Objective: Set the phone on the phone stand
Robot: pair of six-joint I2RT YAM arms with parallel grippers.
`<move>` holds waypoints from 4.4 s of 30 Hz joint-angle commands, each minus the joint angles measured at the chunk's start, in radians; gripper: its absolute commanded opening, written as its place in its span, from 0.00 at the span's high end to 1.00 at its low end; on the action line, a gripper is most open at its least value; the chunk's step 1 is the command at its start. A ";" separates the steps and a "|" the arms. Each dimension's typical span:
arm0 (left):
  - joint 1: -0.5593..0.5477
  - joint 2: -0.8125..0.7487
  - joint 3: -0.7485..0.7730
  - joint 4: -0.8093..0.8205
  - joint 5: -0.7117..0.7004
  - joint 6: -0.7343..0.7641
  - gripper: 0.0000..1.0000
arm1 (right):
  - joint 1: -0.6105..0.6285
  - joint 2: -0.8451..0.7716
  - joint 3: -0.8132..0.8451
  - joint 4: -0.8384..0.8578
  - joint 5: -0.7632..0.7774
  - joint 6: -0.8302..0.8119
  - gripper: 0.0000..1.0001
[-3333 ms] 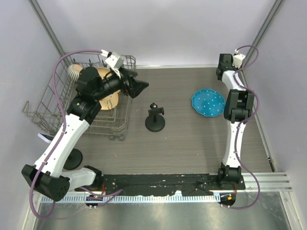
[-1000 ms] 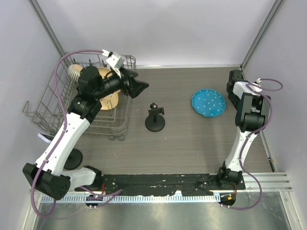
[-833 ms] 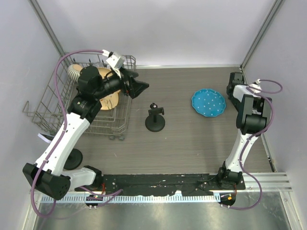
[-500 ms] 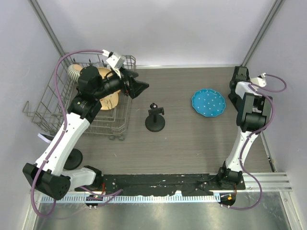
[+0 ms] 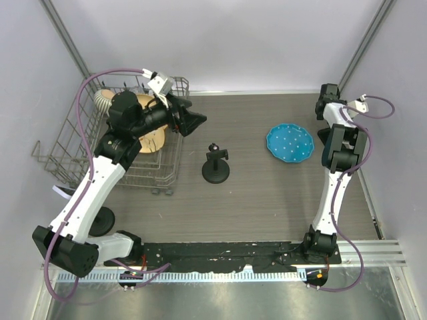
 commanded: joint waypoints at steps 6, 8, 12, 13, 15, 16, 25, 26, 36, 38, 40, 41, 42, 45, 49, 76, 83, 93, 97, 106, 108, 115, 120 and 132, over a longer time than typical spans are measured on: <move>0.005 0.000 0.047 -0.011 0.010 0.028 0.18 | -0.010 0.062 0.059 -0.067 0.045 -0.017 0.99; 0.005 0.003 0.052 -0.013 0.011 0.026 0.18 | -0.012 0.050 0.013 -0.027 0.035 -0.040 0.99; 0.005 0.010 0.052 0.000 0.017 0.018 0.19 | -0.015 0.048 0.017 -0.030 0.019 -0.057 0.99; 0.005 0.009 0.050 0.000 0.017 0.018 0.19 | -0.015 0.044 0.013 -0.030 0.019 -0.059 0.99; 0.007 0.007 0.050 0.000 0.014 0.021 0.19 | -0.021 0.033 -0.013 -0.038 0.018 -0.051 0.99; 0.005 0.006 0.049 -0.002 0.014 0.021 0.19 | -0.026 0.028 -0.027 -0.038 0.000 -0.045 0.99; 0.005 -0.005 0.044 -0.002 0.013 0.023 0.18 | -0.035 -0.079 -0.214 0.008 -0.148 -0.053 0.99; 0.007 -0.006 0.042 -0.002 0.013 0.026 0.19 | -0.037 -0.084 -0.223 0.008 -0.168 -0.059 0.99; 0.007 -0.009 0.038 0.001 0.014 0.026 0.18 | -0.050 -0.263 -0.519 0.104 -0.327 -0.039 0.99; 0.007 -0.011 0.038 0.004 0.017 0.026 0.18 | -0.050 -0.320 -0.610 0.132 -0.361 -0.053 0.99; 0.005 -0.016 0.035 0.004 0.021 0.024 0.18 | -0.047 -0.384 -0.710 0.171 -0.402 -0.063 0.99; 0.007 -0.017 0.035 0.009 0.021 0.024 0.18 | -0.047 -0.406 -0.746 0.203 -0.415 -0.083 0.99; 0.007 -0.019 0.033 0.009 0.022 0.021 0.18 | -0.046 -0.429 -0.781 0.218 -0.424 -0.094 0.99; 0.007 -0.022 0.030 0.012 0.024 0.021 0.18 | -0.035 -0.524 -0.913 0.256 -0.453 -0.132 0.99; 0.005 -0.014 0.030 0.015 0.024 0.020 0.18 | -0.030 -0.636 -1.065 0.296 -0.528 -0.189 0.99; 0.025 -0.003 0.022 0.035 0.042 0.006 0.18 | 0.230 -0.895 -0.977 0.047 -0.720 -0.651 0.15; 0.025 -0.006 0.019 0.033 0.044 0.012 0.18 | 0.289 -0.805 -0.963 0.030 -0.742 -0.662 0.14; 0.027 -0.002 0.021 0.032 0.045 0.012 0.18 | 0.330 -0.714 -0.909 0.005 -0.608 -0.633 0.14; 0.030 0.000 0.021 0.033 0.047 0.012 0.18 | 0.333 -0.679 -0.900 0.003 -0.614 -0.622 0.13; 0.031 0.004 0.021 0.032 0.048 0.012 0.17 | 0.335 -0.645 -0.895 0.011 -0.648 -0.559 0.09; 0.033 0.003 0.021 0.033 0.048 0.011 0.17 | 0.333 -0.653 -0.903 0.013 -0.651 -0.539 0.09; 0.033 0.001 0.019 0.030 0.051 0.014 0.17 | 0.333 -0.593 -0.851 -0.111 -0.611 -0.396 0.09; 0.033 0.000 0.021 0.029 0.050 0.015 0.17 | 0.333 -0.615 -0.871 -0.099 -0.602 -0.343 0.09; 0.033 -0.002 0.021 0.021 0.045 0.020 0.17 | 0.319 -0.622 -0.912 -0.118 -0.525 -0.283 0.50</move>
